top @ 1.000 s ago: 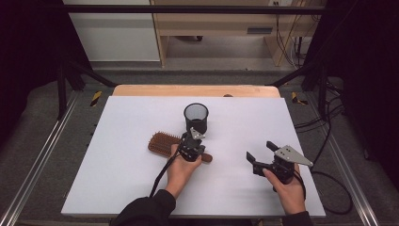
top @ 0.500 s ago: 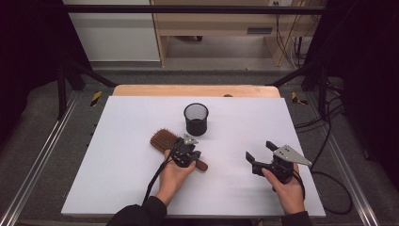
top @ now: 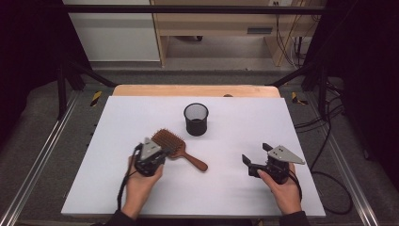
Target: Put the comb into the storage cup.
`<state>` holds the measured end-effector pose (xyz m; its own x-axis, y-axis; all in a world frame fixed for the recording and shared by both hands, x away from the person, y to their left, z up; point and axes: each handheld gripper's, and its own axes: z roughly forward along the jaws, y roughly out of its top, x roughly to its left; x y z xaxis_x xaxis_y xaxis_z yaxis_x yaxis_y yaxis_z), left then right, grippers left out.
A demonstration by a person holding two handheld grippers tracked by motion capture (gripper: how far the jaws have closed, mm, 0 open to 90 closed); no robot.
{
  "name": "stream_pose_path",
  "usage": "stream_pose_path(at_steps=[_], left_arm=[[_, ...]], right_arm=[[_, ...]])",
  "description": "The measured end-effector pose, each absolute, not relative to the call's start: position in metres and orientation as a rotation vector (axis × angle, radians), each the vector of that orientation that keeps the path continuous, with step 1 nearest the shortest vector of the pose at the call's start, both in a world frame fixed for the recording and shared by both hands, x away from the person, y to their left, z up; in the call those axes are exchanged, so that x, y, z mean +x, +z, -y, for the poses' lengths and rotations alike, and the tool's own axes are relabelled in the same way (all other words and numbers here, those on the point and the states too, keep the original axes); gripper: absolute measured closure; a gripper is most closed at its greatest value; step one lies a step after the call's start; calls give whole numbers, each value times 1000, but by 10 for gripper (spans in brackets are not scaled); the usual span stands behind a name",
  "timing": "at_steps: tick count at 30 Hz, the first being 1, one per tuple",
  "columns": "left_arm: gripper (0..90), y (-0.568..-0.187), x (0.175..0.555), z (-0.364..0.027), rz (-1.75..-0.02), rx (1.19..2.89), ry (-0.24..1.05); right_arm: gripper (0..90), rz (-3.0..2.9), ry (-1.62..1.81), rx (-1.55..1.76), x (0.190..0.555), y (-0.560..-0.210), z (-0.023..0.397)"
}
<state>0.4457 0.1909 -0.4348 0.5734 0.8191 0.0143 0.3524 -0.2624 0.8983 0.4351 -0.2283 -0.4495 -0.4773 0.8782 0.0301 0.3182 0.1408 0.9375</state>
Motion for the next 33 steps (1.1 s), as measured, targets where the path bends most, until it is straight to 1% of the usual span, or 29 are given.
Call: stream_pose_path(at_steps=[2, 3, 5, 6, 7, 8, 9, 11, 12, 13, 14, 15, 16, 17, 18, 19, 20, 21, 24, 27, 30, 33], left_arm=[[900, -435, 434, -215, -942, 1770, 673], [894, -436, 426, -234, -949, 1757, 735], [854, -434, 425, -242, -955, 1749, 733], [854, -433, 423, -249, -964, 1738, 737], [779, -433, 420, -256, -979, 1710, 746], [723, -434, 417, -262, -997, 1676, 757], [648, -432, 411, -270, -1014, 1662, 802], [522, -430, 408, -275, -1012, 1649, 822], [522, -428, 404, -279, -1015, 1619, 836], [408, -427, 401, -284, -1027, 1590, 849], [345, -428, 396, -292, -1071, 1556, 856], [289, -428, 396, -292, -1071, 1556, 856], [255, -430, 394, -297, -1088, 1553, 842], [255, -433, 392, -301, -1103, 1549, 827], [181, -436, 392, -305, -1116, 1540, 796], [181, -437, 392, -308, -1128, 1522, 774], [156, -437, 393, -311, -1138, 1504, 768], [109, -436, 395, -313, -1145, 1487, 779], [84, -436, 399, -316, -1146, 1492, 822], [68, -440, 402, -319, -1161, 1495, 810], [64, -440, 402, -320, -1159, 1491, 812], [55, -440, 403, -318, -1143, 1501, 816]], right_arm=[[97, -1850, 1353, 1166, 436, -449, 227], [97, -1845, 1358, 1175, 437, -448, 226], [97, -1845, 1362, 1181, 438, -448, 224], [96, -1853, 1367, 1187, 438, -448, 222], [89, -1883, 1356, 1182, 437, -449, 217], [84, -1895, 1350, 1173, 436, -449, 216], [83, -1892, 1354, 1169, 434, -449, 215], [82, -1883, 1368, 1159, 430, -447, 215], [82, -1883, 1368, 1159, 430, -447, 215], [76, -1877, 1379, 1160, 426, -445, 215], [74, -1869, 1384, 1161, 426, -444, 215], [74, -1869, 1384, 1161, 426, -444, 215], [48, -1843, 1377, 1175, 426, -441, 214], [48, -1843, 1377, 1175, 426, -441, 214], [50, -1831, 1370, 1167, 428, -437, 212], [50, -1831, 1370, 1167, 428, -437, 212], [58, -1836, 1374, 1159, 429, -436, 210], [60, -1885, 1364, 1150, 432, -434, 204], [65, -1941, 1348, 1139, 435, -434, 196], [76, -2010, 1339, 1119, 439, -433, 183], [118, -2076, 1303, 1065, 444, -429, 170], [110, -2124, 1276, 1039, 453, -420, 155]])
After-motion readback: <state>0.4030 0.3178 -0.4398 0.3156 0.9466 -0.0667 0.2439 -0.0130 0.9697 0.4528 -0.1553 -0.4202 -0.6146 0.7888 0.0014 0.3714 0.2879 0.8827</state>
